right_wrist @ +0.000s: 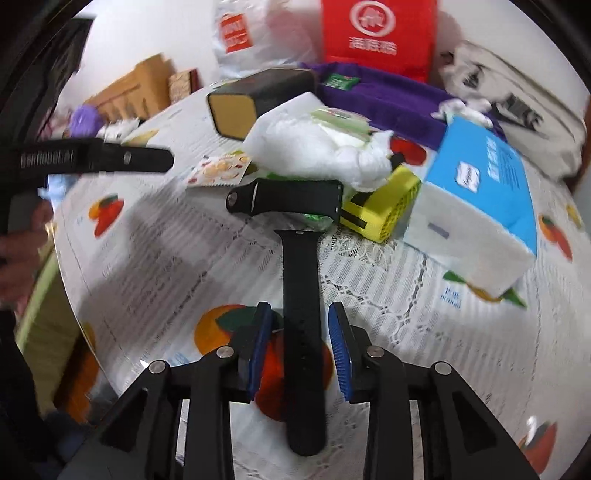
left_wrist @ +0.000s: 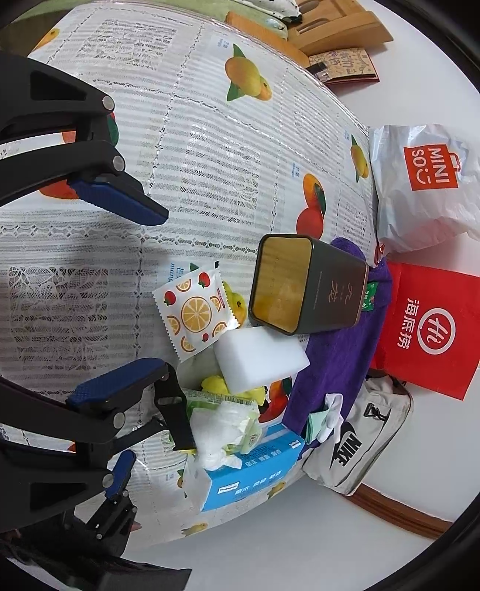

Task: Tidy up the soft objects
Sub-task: 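Grasp the black watch strap with the right gripper, then grasp the orange-print wet-wipe packet with the left gripper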

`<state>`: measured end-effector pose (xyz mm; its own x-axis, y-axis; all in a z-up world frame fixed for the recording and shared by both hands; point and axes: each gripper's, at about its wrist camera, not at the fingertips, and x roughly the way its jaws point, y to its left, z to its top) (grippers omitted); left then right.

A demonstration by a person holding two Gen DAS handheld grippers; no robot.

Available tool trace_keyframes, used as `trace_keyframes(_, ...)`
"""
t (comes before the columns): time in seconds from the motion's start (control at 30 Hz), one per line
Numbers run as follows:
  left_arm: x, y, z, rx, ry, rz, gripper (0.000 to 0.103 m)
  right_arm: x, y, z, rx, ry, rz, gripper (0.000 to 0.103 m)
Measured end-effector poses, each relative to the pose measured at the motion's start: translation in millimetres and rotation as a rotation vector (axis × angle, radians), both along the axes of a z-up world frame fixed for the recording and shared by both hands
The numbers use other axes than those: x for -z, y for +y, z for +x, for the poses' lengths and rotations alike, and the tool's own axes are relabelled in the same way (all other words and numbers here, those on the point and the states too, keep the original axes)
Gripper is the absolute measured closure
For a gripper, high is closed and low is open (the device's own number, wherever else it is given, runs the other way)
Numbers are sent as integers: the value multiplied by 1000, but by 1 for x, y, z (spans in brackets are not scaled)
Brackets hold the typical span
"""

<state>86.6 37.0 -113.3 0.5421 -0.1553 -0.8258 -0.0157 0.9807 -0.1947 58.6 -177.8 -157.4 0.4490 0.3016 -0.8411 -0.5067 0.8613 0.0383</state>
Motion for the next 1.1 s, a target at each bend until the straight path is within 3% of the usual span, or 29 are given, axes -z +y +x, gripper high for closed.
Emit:
trace_keyframes(0.03, 0, 0, 0, 0, -2, -3, 30, 1, 2, -1, -6, -29, -17, 83)
trace_keyframes(0.1, 1, 0, 0, 3, 0, -3, 30, 1, 4, -3, -12, -47, -27, 83)
trace_keyframes(0.27, 4, 0, 1, 10, 6, -8, 30, 1, -5, 2, 17, 5, 30, 81)
trace_keyframes(0.5, 16, -11, 13, 50, 25, -31, 30, 2, 0, 6, 21, -35, 42, 82)
trace_keyframes(0.77, 31, -24, 43, 42, 45, 27, 23, -10, -15, 2, 11, 2, 94, 83)
trace_keyframes(0.87, 34, -33, 54, 44, 46, 89, 20, -16, -23, -1, 14, 4, 115, 83)
trace_keyframes(1.03, 41, -42, 67, 17, 41, 200, 20, -24, -41, 3, 52, -13, 128, 83)
trace_keyframes(1.07, 41, -41, 67, 14, 34, 197, 21, -25, -45, 4, 60, -12, 134, 83)
trace_keyframes(1.1, 40, -40, 66, 9, 28, 200, 30, -25, -48, 5, 69, -13, 136, 83)
